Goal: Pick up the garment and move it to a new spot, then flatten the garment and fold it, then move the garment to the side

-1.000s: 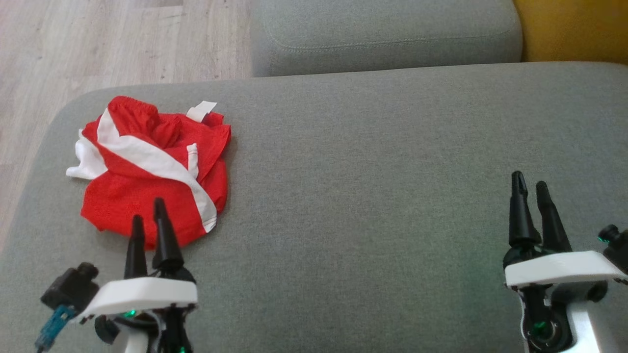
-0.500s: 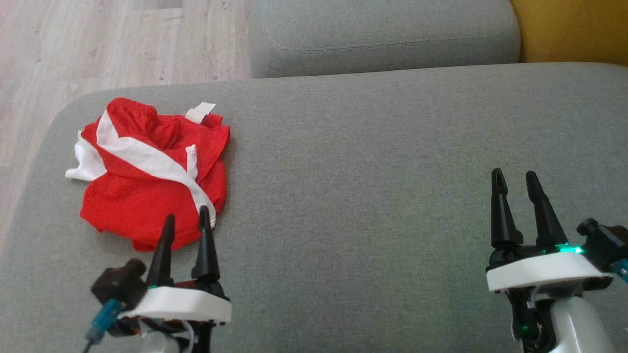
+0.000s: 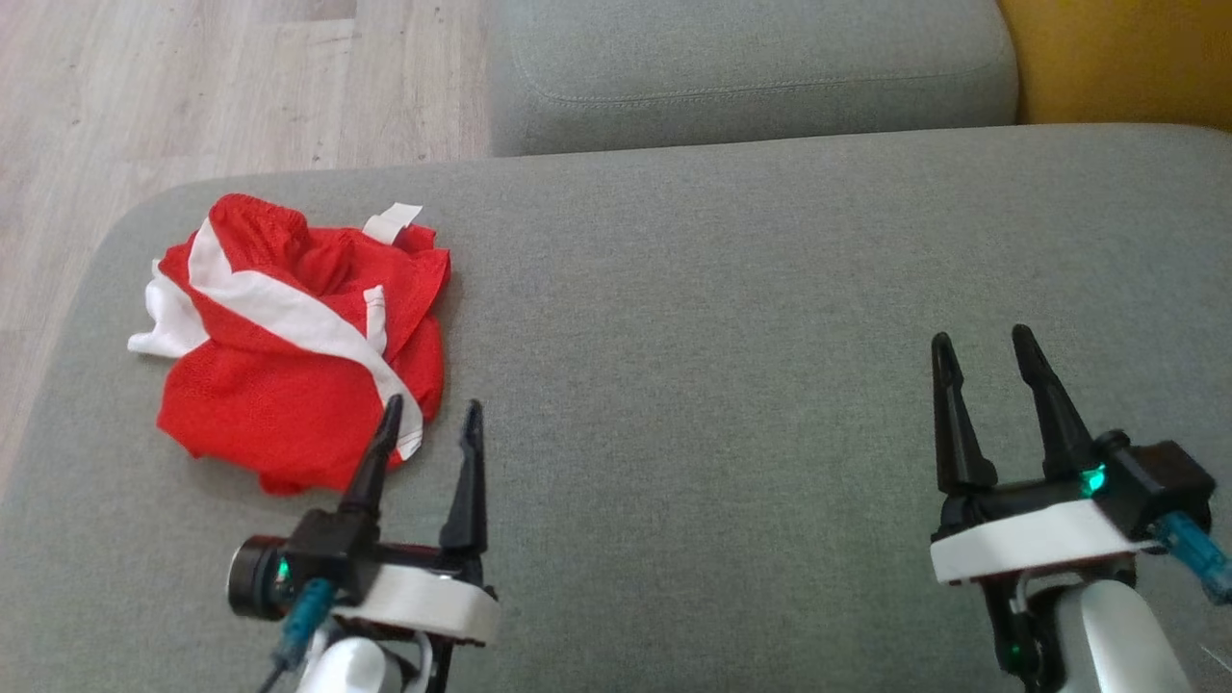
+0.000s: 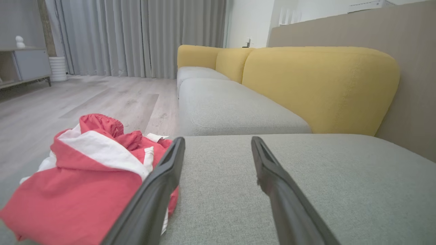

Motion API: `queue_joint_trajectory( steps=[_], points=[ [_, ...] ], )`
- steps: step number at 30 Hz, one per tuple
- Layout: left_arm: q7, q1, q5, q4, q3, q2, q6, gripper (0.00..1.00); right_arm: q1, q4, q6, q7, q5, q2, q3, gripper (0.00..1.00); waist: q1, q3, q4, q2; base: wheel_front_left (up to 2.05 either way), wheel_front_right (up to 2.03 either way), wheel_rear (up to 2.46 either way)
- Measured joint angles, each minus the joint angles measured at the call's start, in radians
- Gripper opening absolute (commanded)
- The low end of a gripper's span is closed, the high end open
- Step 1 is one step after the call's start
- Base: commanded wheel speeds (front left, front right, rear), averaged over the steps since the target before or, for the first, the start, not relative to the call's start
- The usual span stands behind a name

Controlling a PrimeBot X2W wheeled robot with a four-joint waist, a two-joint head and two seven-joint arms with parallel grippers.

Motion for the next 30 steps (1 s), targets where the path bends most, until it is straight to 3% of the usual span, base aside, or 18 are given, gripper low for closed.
queue_joint_trajectory(
  steps=[14,23,30],
  points=[
    [-0.045,-0.045,0.184,0.028,-0.153,0.057,0.116,1.00,0.005,-0.036,0.000,-0.048,-0.204,-0.001,0.021,1.00,0.0000,-0.010,0.005,0.0000,0.00,0.00,0.00],
    [-0.071,-0.032,0.104,-0.044,-0.104,0.026,0.115,1.00,0.044,-0.004,0.000,-0.072,-0.097,-0.001,0.015,1.00,0.0000,-0.006,0.009,0.0000,0.00,0.00,0.00],
    [-0.089,0.017,0.121,-0.036,-0.049,-0.006,0.054,1.00,0.043,0.048,0.000,-0.090,-0.043,-0.001,0.033,1.00,-0.0001,-0.007,0.009,0.0000,0.00,0.00,0.00]
  ],
)
